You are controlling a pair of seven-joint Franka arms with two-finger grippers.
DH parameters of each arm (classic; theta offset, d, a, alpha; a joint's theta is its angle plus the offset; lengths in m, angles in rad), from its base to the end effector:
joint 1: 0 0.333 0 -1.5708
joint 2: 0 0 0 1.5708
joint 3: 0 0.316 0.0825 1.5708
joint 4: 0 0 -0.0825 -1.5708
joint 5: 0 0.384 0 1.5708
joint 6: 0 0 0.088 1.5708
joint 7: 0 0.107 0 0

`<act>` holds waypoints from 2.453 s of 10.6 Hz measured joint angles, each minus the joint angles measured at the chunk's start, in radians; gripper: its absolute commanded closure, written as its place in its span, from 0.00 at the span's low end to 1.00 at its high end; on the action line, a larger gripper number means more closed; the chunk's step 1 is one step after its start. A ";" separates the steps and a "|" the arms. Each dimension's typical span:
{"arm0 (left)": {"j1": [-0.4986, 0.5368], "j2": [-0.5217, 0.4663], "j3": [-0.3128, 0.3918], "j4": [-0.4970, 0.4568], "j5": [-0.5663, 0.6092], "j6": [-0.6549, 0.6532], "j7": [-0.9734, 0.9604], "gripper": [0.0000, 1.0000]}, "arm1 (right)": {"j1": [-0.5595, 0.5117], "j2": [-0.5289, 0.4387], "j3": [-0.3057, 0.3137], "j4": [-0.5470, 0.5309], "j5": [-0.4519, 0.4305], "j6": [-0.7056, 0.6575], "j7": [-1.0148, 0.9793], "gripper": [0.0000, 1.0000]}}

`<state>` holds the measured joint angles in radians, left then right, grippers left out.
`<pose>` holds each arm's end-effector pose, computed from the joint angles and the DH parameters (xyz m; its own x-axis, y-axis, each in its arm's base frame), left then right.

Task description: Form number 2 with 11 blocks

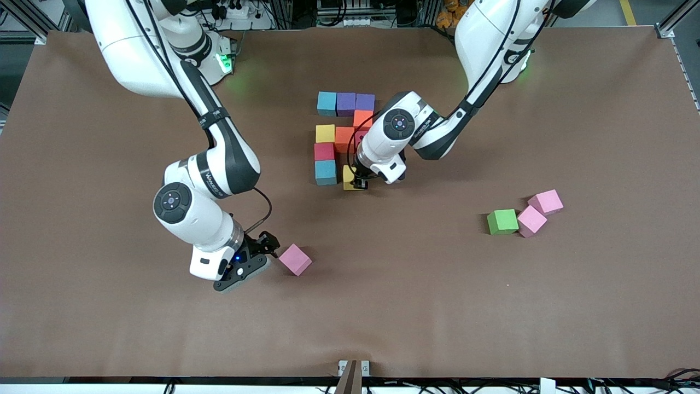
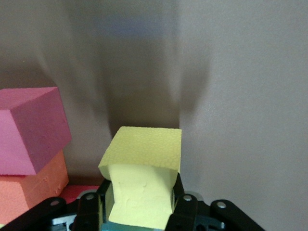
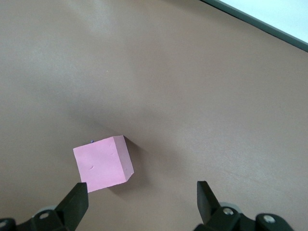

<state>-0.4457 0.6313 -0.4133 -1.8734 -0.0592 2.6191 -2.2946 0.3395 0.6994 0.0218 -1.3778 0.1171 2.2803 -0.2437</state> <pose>0.4419 -0.4816 0.2135 -0.0172 0.9552 -0.2954 0.9970 -0.0060 -0.0775 0.7021 0.2644 0.3208 0.8449 0.4880 0.2190 0.5117 -0.8567 -0.0652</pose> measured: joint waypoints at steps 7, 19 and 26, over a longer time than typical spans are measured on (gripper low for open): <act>-0.014 0.020 0.000 0.011 0.000 0.019 0.000 0.59 | -0.005 -0.008 -0.003 0.015 0.000 -0.025 -0.001 0.00; -0.032 0.025 0.000 0.015 0.000 0.019 0.000 0.57 | -0.032 -0.107 -0.019 -0.035 0.000 -0.153 0.000 0.00; -0.038 0.037 0.000 0.020 0.000 0.019 0.000 0.00 | -0.045 -0.187 -0.051 -0.073 0.000 -0.261 0.002 0.00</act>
<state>-0.4832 0.6685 -0.4131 -1.8533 -0.0592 2.6379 -2.2946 0.2944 0.5123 -0.0290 -1.4509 0.1167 2.0195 -0.2416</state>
